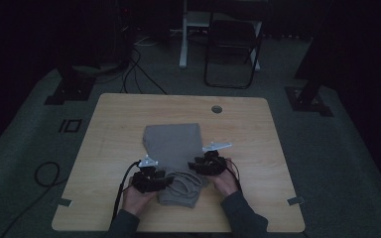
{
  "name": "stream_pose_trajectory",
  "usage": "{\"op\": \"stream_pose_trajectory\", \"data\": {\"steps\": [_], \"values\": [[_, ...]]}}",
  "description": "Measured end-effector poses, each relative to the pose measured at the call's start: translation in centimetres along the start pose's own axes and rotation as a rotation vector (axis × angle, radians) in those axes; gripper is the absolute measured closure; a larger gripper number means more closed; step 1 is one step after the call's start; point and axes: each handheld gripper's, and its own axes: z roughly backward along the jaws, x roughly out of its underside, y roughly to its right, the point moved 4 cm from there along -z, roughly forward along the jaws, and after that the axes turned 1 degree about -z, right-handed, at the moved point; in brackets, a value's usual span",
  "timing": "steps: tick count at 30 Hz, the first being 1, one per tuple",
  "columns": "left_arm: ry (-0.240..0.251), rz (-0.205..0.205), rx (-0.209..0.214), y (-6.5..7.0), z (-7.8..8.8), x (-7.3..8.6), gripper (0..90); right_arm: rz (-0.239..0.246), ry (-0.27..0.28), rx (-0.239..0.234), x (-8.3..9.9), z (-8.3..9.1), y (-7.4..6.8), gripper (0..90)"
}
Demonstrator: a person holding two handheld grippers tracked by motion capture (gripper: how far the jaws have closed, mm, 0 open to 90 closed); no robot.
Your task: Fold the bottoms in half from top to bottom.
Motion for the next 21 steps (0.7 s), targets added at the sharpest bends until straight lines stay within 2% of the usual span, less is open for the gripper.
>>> {"op": "stream_pose_trajectory", "data": {"steps": [1,2,3,4,5,6,8,10,14,16,18,19,20,21], "values": [[0.023,-0.007,0.006,0.2,0.3,-0.3,51.1,0.021,-0.016,-0.011,0.3,-0.3,-0.4,57.8],[0.023,-0.007,0.006,0.2,0.3,-0.3,50.8,0.021,-0.016,-0.011,0.3,-0.3,-0.4,57.8],[0.057,-0.02,0.003,0.3,0.8,-1.0,50.8,0.038,-0.033,-0.027,0.6,-0.6,-1.0,58.4],[0.067,-0.02,-0.002,0.2,1.0,-1.3,50.7,0.069,-0.064,-0.066,1.2,-0.8,-1.9,60.3],[0.071,-0.015,-0.007,0.0,1.0,-1.5,50.7,0.104,-0.087,-0.119,1.7,-0.8,-2.7,60.4],[0.075,-0.007,-0.015,-0.2,1.0,-1.7,50.7,0.104,-0.087,-0.119,1.7,-0.8,-2.7,60.4],[0.069,0.002,-0.029,-0.6,0.8,-1.7,50.7,0.131,-0.109,-0.167,2.2,-0.7,-3.5,60.4],[0.054,-0.003,-0.063,-1.1,0.3,-1.7,50.7,0.172,-0.128,-0.195,2.7,-0.7,-4.1,60.3],[-0.002,0.008,-0.112,-2.2,-1.3,-0.7,50.7,0.182,-0.143,-0.224,3.1,-0.7,-4.3,60.6],[-0.033,0.011,-0.118,-2.5,-2.0,0.1,50.7,0.184,-0.135,-0.23,3.1,-0.6,-4.1,59.5],[-0.058,0.01,-0.128,-2.8,-2.5,0.8,50.7,0.174,-0.111,-0.205,2.8,-0.4,-3.7,56.0],[-0.051,0.016,-0.13,-3.0,-2.6,1.0,50.7,0.166,-0.095,-0.184,2.6,-0.4,-3.4,54.2],[-0.051,0.016,-0.13,-3.0,-2.6,1.0,50.7,0.166,-0.095,-0.184,2.6,-0.4,-3.4,54.2],[-0.027,0.027,-0.131,-3.5,-2.4,0.8,50.7,0.158,-0.077,-0.163,2.3,-0.4,-2.9,52.9]]}}
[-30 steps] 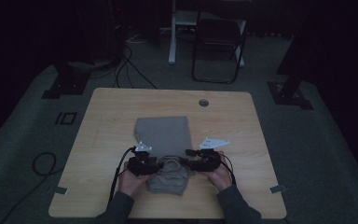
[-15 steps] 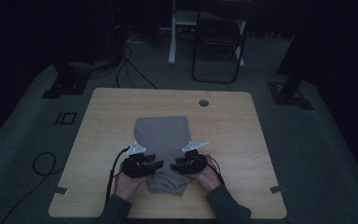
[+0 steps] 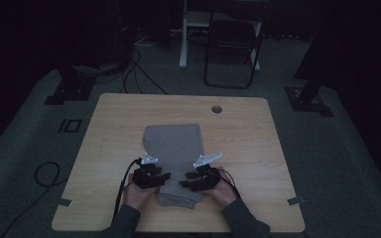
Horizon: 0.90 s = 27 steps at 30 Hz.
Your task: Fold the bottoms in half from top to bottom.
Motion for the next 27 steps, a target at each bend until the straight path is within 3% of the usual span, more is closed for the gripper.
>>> {"op": "stream_pose_trajectory", "data": {"steps": [1,2,3,6,8,9,11,14,19,27], "values": [[0.024,-0.008,-0.027,-0.6,0.2,-0.5,50.7,-0.017,0.041,0.094,-0.5,0.1,1.6,52.1],[0.038,-0.01,-0.044,-0.9,0.2,-1.0,50.7,-0.022,0.049,0.128,-0.7,0.1,2.3,52.2],[0.038,-0.01,-0.044,-0.9,0.2,-1.0,50.7,-0.022,0.049,0.128,-0.7,0.1,2.3,52.2],[0.05,-0.019,-0.094,-2.8,-0.5,-2.8,50.7,-0.038,0.074,0.255,-1.5,-0.5,4.8,52.1],[0.05,-0.02,-0.105,-3.2,-0.9,-3.2,50.7,-0.042,0.08,0.274,-1.8,-0.7,5.3,52.1],[0.053,-0.025,-0.123,-3.7,-1.5,-3.7,50.7,-0.045,0.093,0.321,-2.6,-1.1,6.7,52.0],[0.055,-0.025,-0.133,-4.5,-2.3,-4.4,50.7,-0.05,0.093,0.334,-2.8,-1.3,7.1,52.0],[0.055,-0.015,-0.154,-5.4,-3.4,-5.1,50.7,-0.063,0.088,0.39,-3.6,-1.9,8.6,52.0],[0.038,0.02,-0.129,-5.8,-4.3,-5.0,52.9,-0.068,0.078,0.415,-3.6,-2.6,9.6,51.3],[0.021,-0.005,-0.085,-4.1,-3.2,-3.3,55.4,-0.053,0.061,0.413,-1.9,-1.4,8.1,51.3]]}}
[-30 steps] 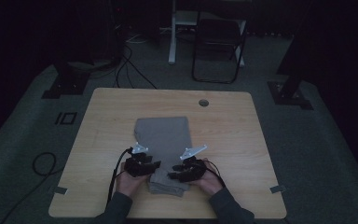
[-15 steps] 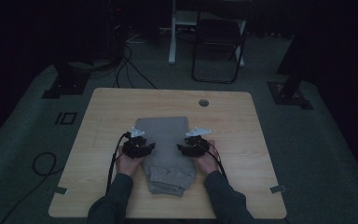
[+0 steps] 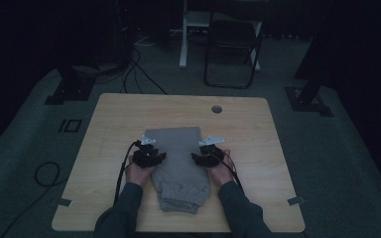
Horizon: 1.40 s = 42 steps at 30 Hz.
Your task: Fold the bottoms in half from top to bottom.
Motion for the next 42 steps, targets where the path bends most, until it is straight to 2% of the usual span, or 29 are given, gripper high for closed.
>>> {"op": "stream_pose_trajectory", "data": {"steps": [9,15,17,19,20,21,23,25,26,27,28,30,33,34,39,40,42], "values": [[-0.006,-0.036,0.03,2.7,2.1,2.7,56.0,0.017,-0.022,-0.006,2.1,2.4,-1.7,51.7],[-0.033,-0.074,0.055,3.8,3.4,4.0,55.9,0.03,-0.049,-0.029,3.1,3.7,-2.7,52.1],[-0.029,-0.085,0.053,3.9,3.6,4.1,55.8,0.04,-0.057,-0.037,3.4,4.0,-3.0,52.2],[-0.004,-0.094,0.019,3.5,3.7,3.9,54.5,0.038,-0.065,-0.044,3.4,4.2,-3.1,53.1],[-0.004,-0.094,0.019,3.5,3.7,3.9,53.9,0.038,-0.065,-0.044,3.4,4.2,-3.1,53.1],[0.019,-0.078,-0.013,2.8,3.8,3.3,53.9,0.041,-0.065,-0.049,3.4,4.2,-3.1,53.6],[0.039,-0.056,-0.042,1.8,3.7,2.5,51.4,0.038,-0.054,-0.045,3.1,4.0,-2.6,54.2],[0.038,-0.035,-0.086,0.5,3.3,1.5,48.8,0.029,-0.045,-0.035,2.6,3.9,-2.3,53.7],[0.038,-0.035,-0.086,0.5,3.3,1.5,48.0,0.029,-0.045,-0.035,2.6,3.9,-2.3,53.7],[0.03,0.001,-0.132,-1.0,2.6,0.6,48.0,0.024,-0.04,-0.033,2.3,3.8,-2.0,53.4],[0.03,0.02,-0.147,-1.5,2.3,0.3,45.7,0.012,-0.03,-0.024,1.5,3.3,-1.5,52.8],[0.018,0.048,-0.153,-2.2,1.6,-0.1,45.4,-0.008,-0.023,-0.02,0.9,2.8,-0.9,52.4],[-0.016,0.062,-0.171,-2.8,0.6,-0.3,43.9,-0.033,-0.015,-0.018,0.1,2.1,-0.3,51.6],[-0.021,0.065,-0.174,-2.9,0.4,-0.2,43.8,-0.042,-0.01,-0.004,-0.6,1.5,0.4,50.8],[-0.016,0.066,-0.175,-3.0,0.3,-0.2,42.8,-0.081,-0.002,0.017,-1.9,0.4,1.9,50.0],[-0.02,0.068,-0.177,-3.0,0.4,-0.2,42.9,-0.105,0.001,0.014,-2.4,-0.1,2.5,49.8],[-0.018,0.072,-0.175,-3.1,0.5,-0.1,43.2,-0.11,0.0,0.008,-2.9,-0.6,2.8,49.6]]}}
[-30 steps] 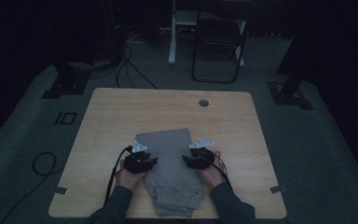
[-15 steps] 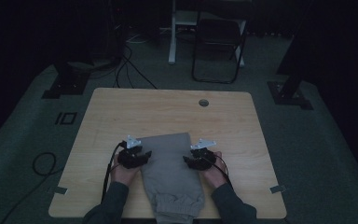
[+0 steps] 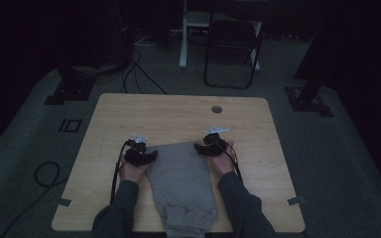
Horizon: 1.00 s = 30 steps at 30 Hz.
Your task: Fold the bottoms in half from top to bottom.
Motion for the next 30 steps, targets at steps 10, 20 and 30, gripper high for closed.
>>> {"op": "stream_pose_trajectory", "data": {"steps": [10,20,30], "values": [[-0.038,-0.031,0.024,0.4,0.4,0.1,52.4,0.05,-0.049,0.013,0.1,-2.0,-0.5,55.2],[-0.05,-0.012,0.074,0.4,-0.3,-1.1,82.8,-0.029,-0.096,-0.055,-0.5,-2.0,0.0,85.9],[0.088,-0.041,0.103,0.7,1.5,-6.0,82.9,-0.043,0.044,-0.022,-3.0,0.5,1.5,86.1]]}}
